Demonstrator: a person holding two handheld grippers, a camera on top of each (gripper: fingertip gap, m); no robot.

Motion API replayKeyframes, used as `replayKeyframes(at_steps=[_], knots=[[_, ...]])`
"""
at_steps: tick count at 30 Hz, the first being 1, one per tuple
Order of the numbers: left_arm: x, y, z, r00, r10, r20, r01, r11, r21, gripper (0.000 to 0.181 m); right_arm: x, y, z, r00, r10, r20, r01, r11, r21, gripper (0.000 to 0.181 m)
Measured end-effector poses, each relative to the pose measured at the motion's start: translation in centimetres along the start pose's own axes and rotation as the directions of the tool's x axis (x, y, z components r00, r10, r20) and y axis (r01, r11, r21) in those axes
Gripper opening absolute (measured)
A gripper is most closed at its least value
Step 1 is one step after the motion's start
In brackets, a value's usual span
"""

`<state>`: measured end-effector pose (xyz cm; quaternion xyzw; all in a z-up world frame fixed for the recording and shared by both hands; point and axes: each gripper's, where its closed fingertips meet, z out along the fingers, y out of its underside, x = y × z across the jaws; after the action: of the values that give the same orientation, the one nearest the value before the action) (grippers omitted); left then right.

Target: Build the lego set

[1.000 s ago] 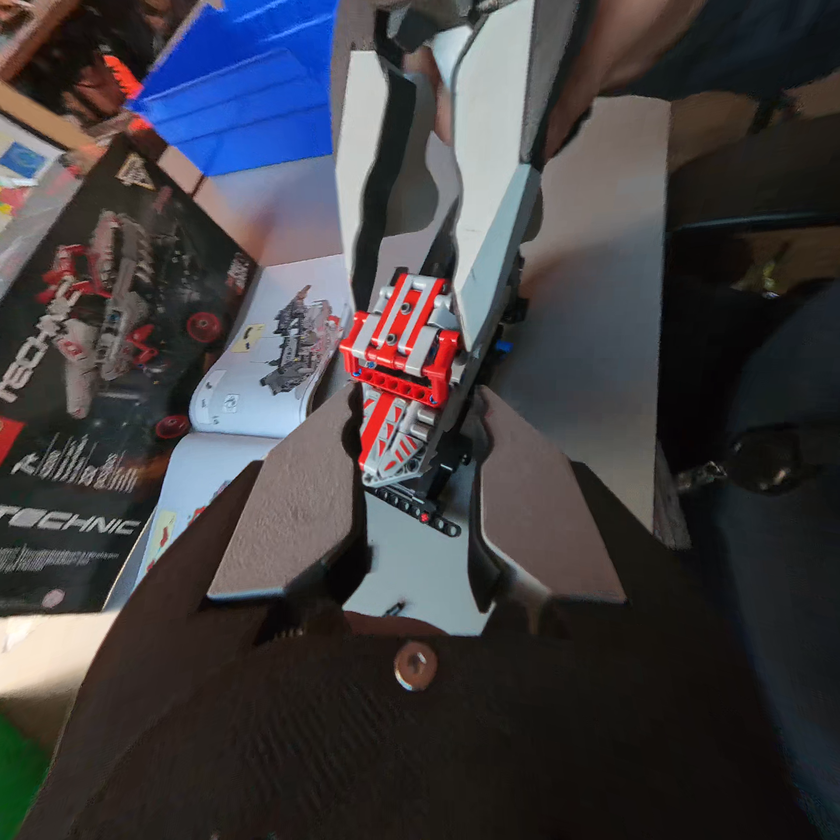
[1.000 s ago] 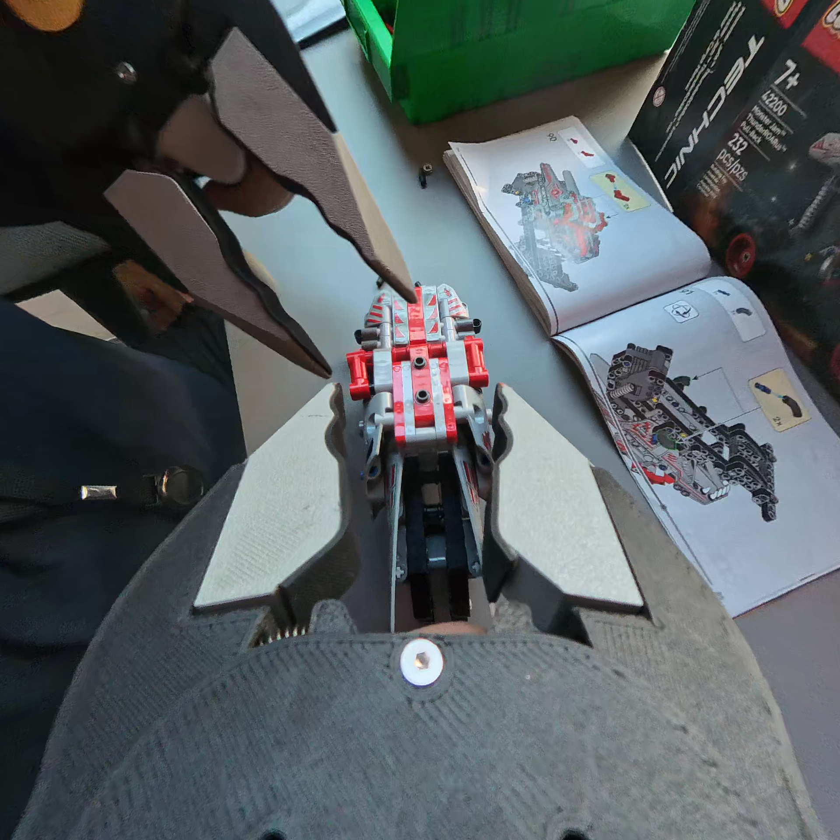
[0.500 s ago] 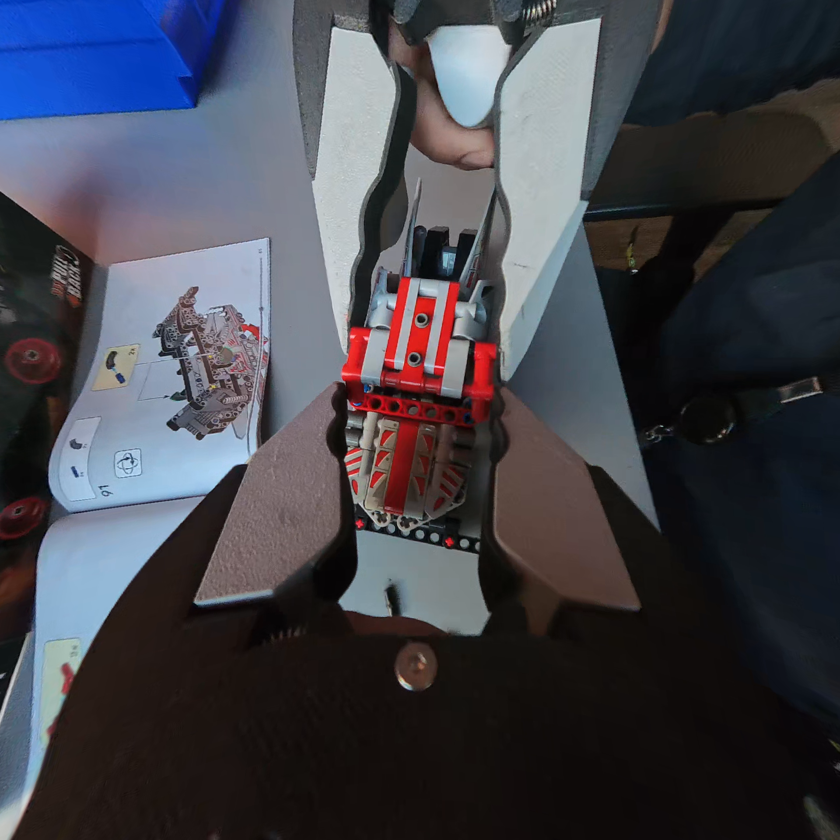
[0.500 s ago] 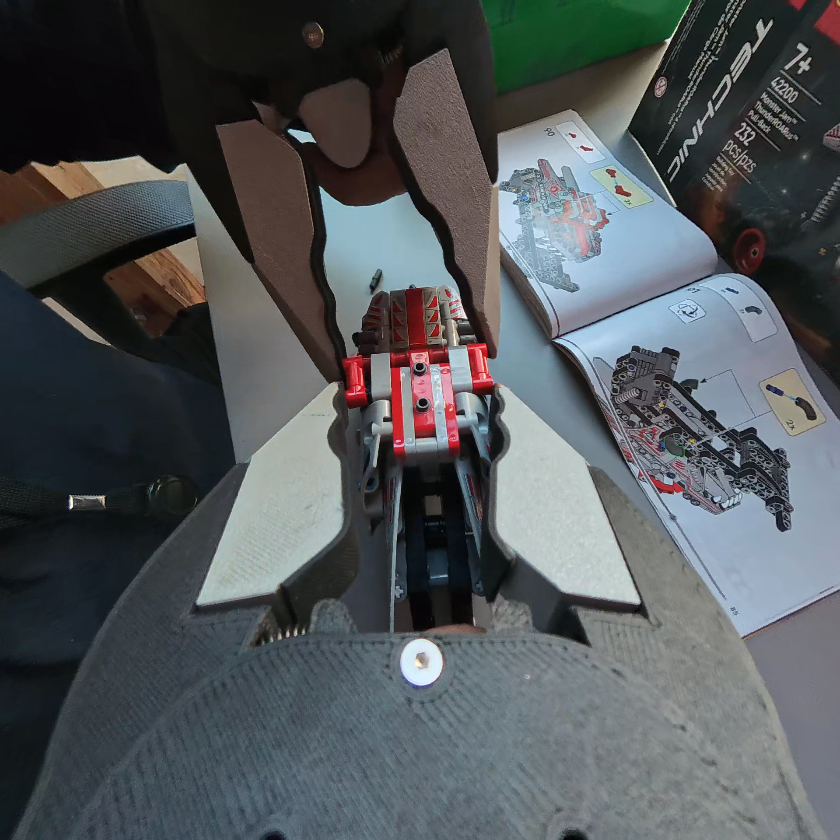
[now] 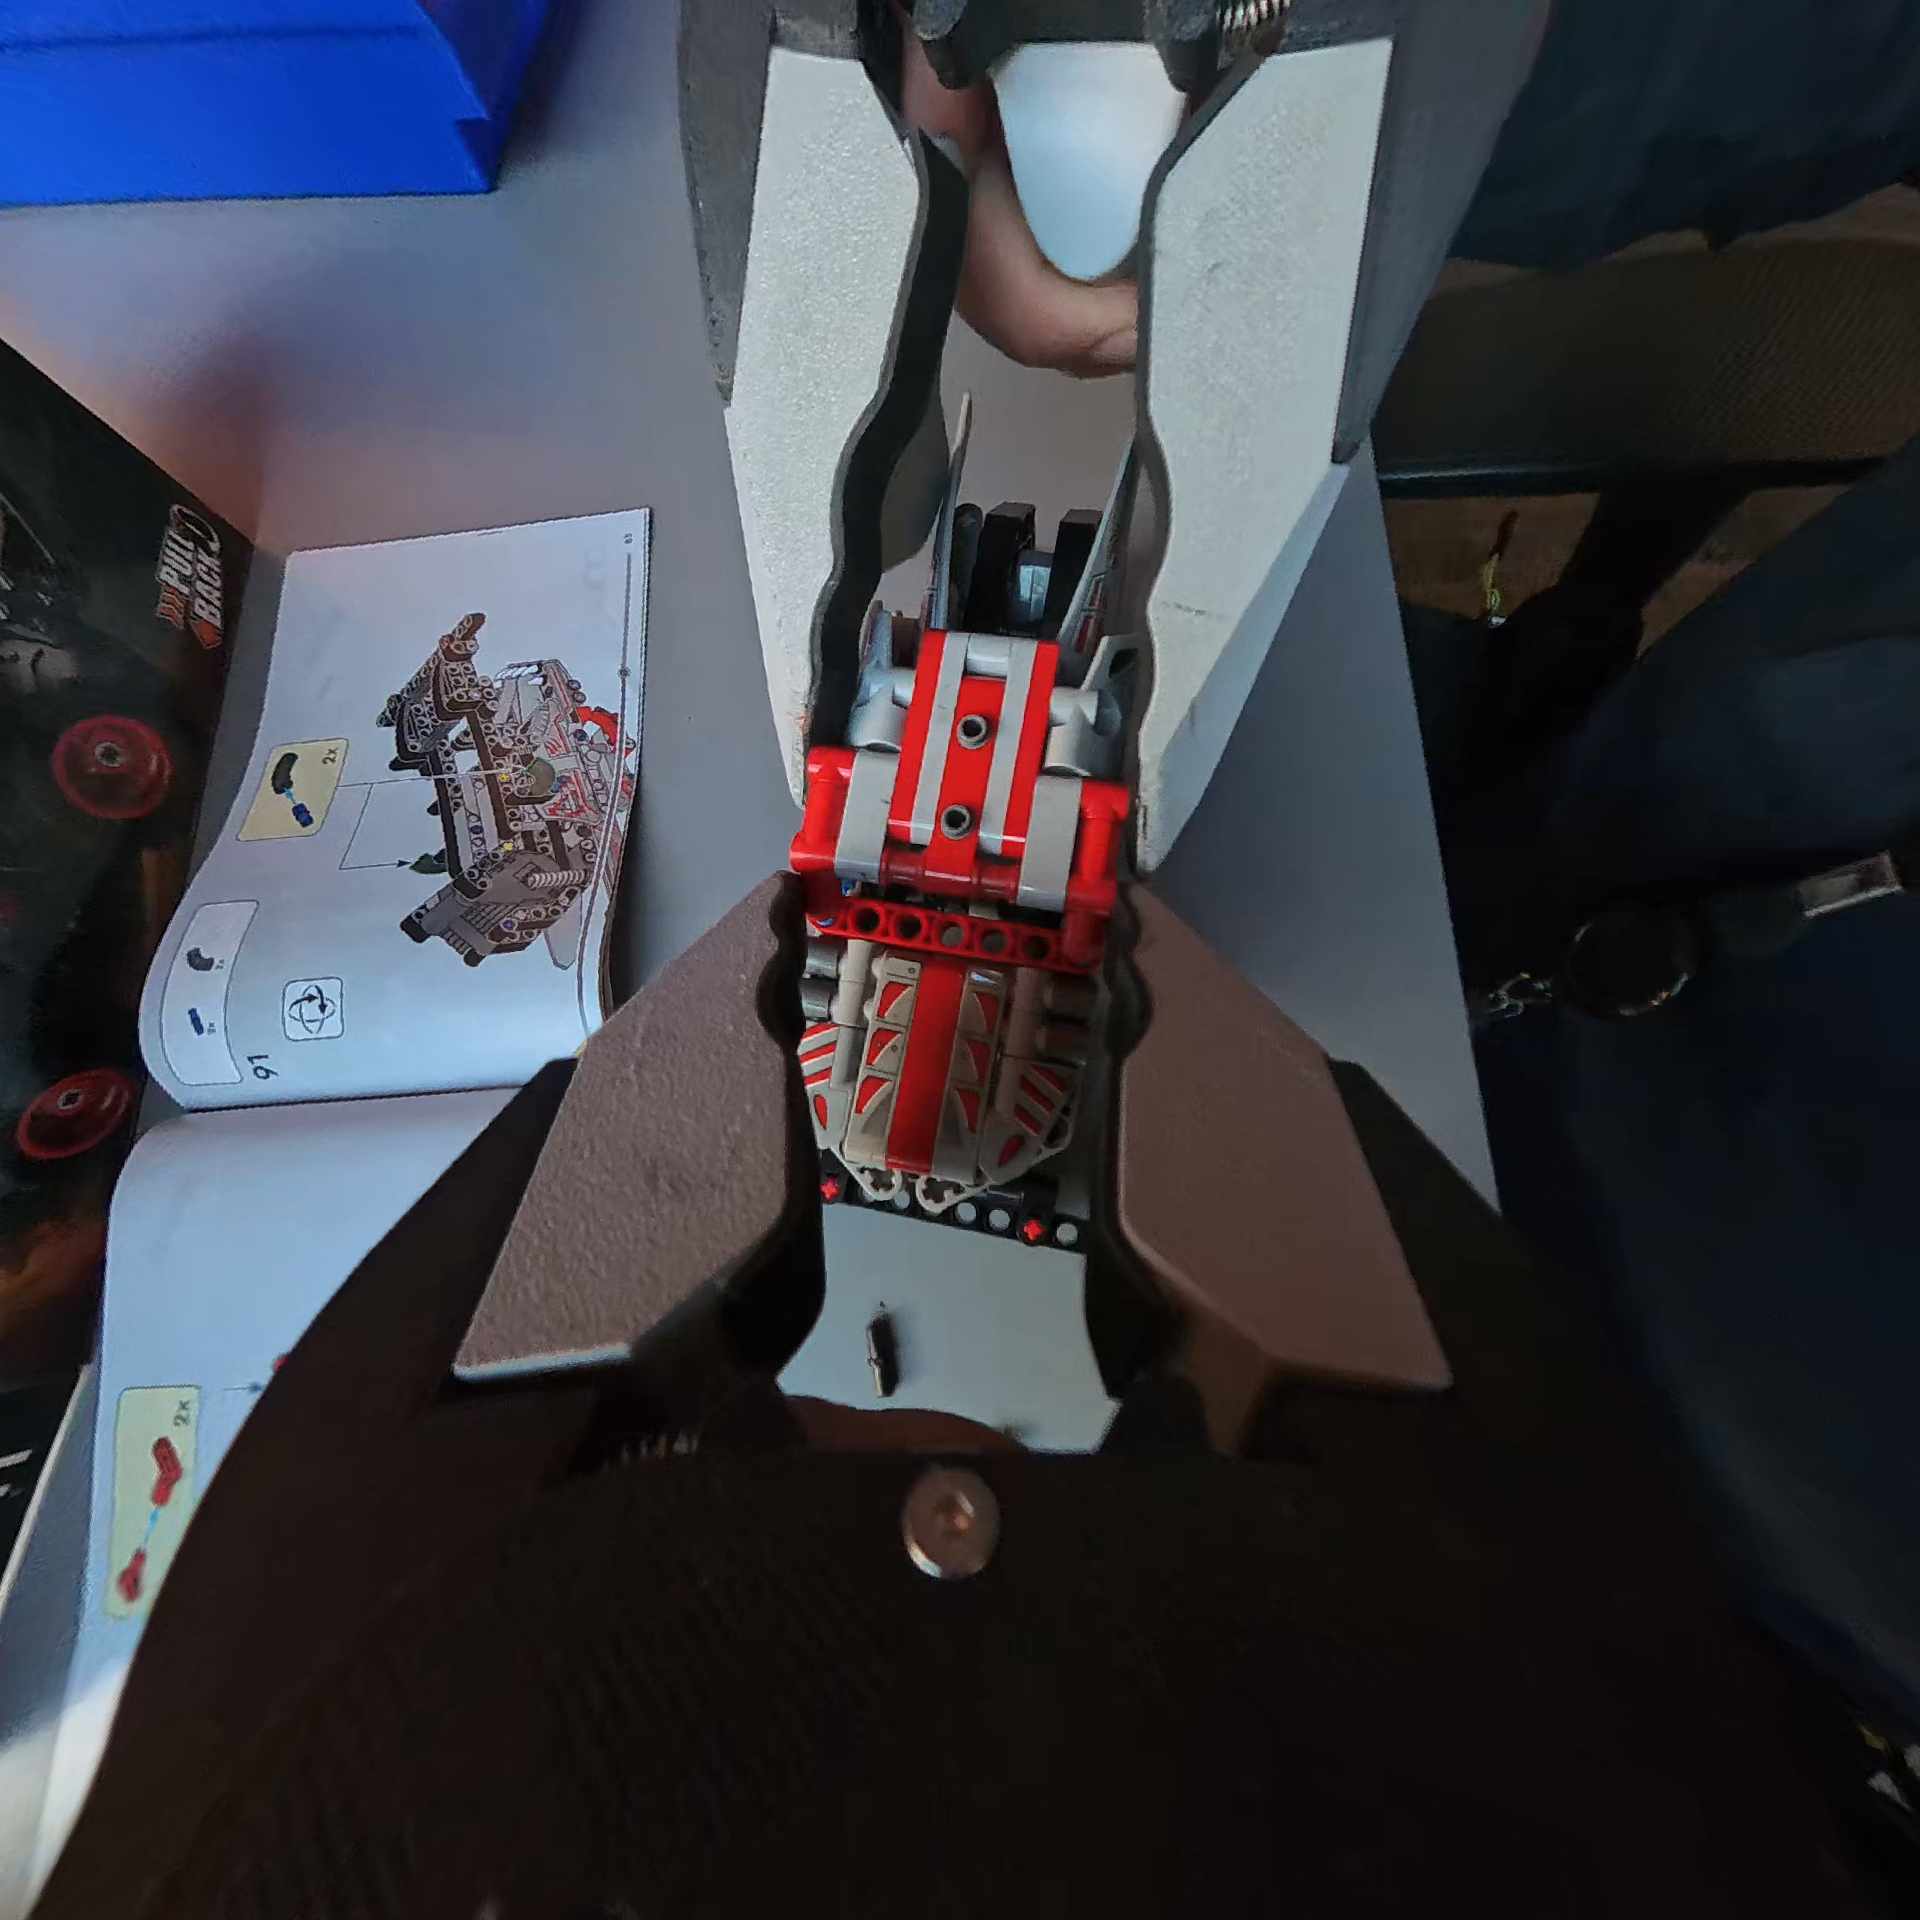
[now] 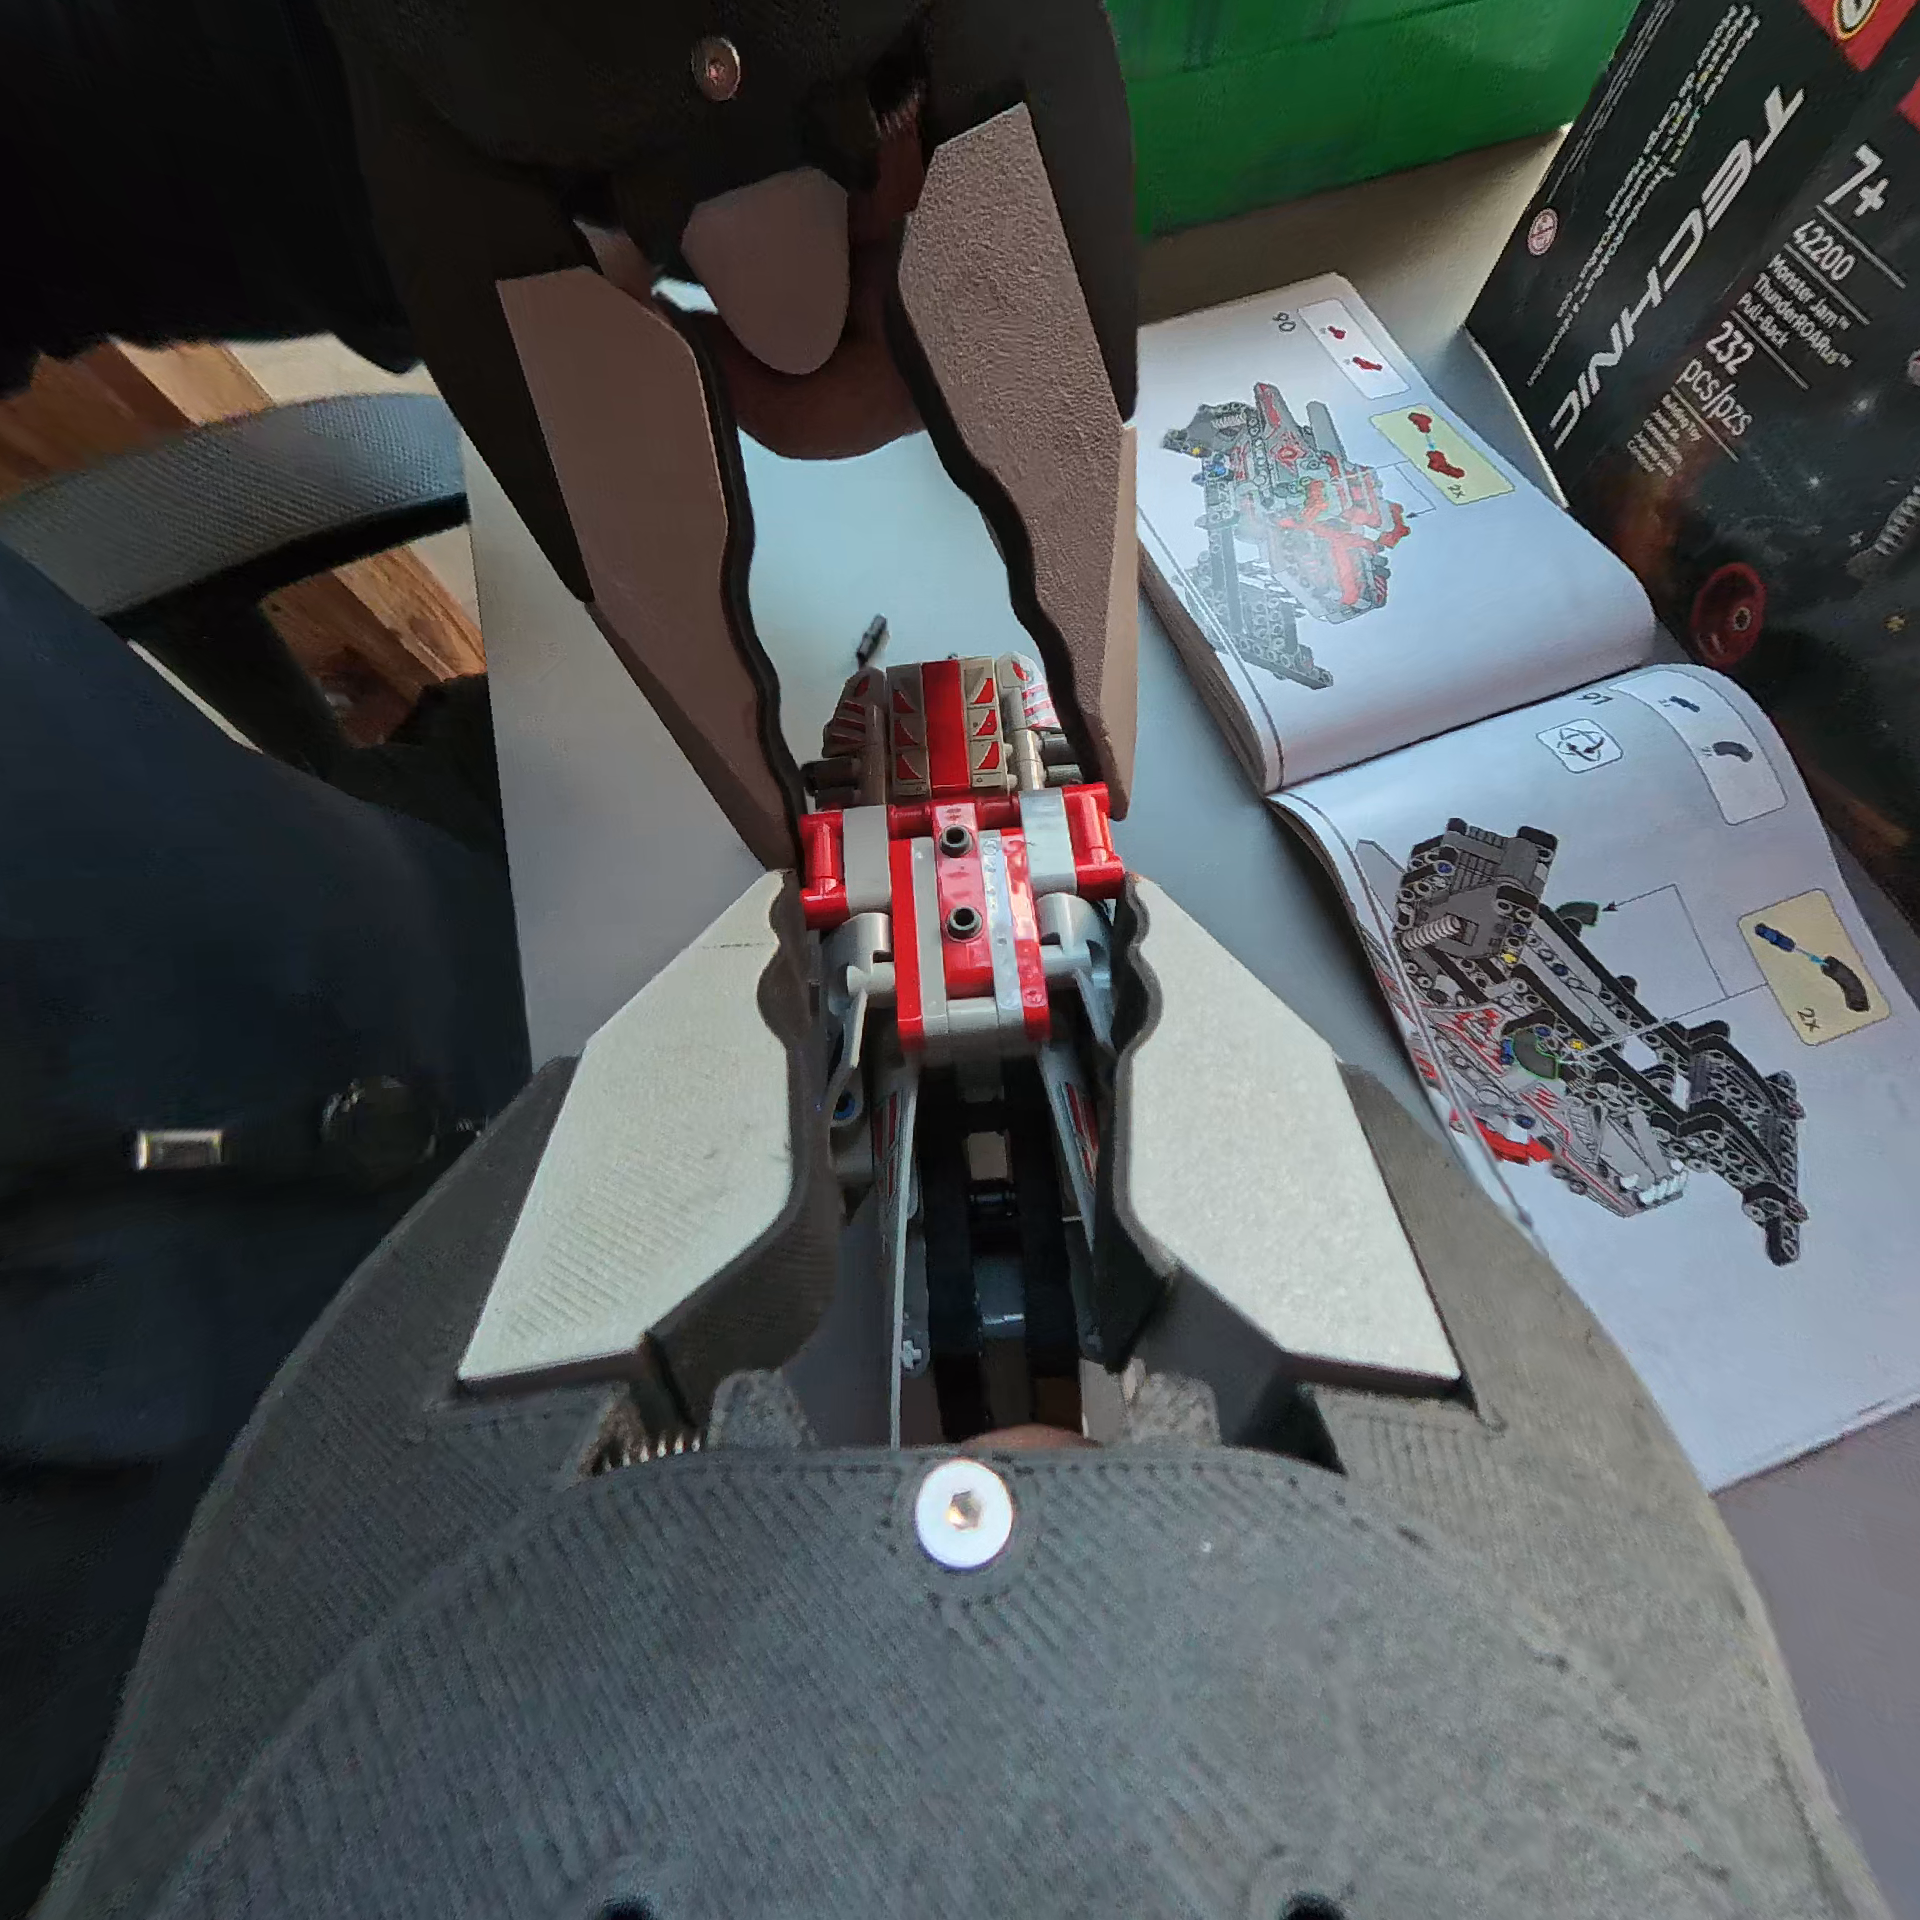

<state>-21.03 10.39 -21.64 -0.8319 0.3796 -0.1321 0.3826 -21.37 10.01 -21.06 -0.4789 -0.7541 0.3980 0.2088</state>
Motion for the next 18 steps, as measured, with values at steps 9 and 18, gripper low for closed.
replayKeyframes(at_steps=[9, 18], knots=[[0.1, -1.6, -2.3, 0.994, -0.090, 0.064, 0.080, 0.986, 0.149, 0.070, 1.2, -0.2, -2.8, 0.987, -0.036, -0.159, 0.039, 0.999, 0.016, 0.076], [0.3, 0.0, -6.9, 0.940, -0.258, 0.224, 0.174, 0.926, 0.337, 0.065, 1.5, 1.6, -9.0, 0.945, 0.057, -0.321, -0.001, 0.985, 0.170, 0.086]])
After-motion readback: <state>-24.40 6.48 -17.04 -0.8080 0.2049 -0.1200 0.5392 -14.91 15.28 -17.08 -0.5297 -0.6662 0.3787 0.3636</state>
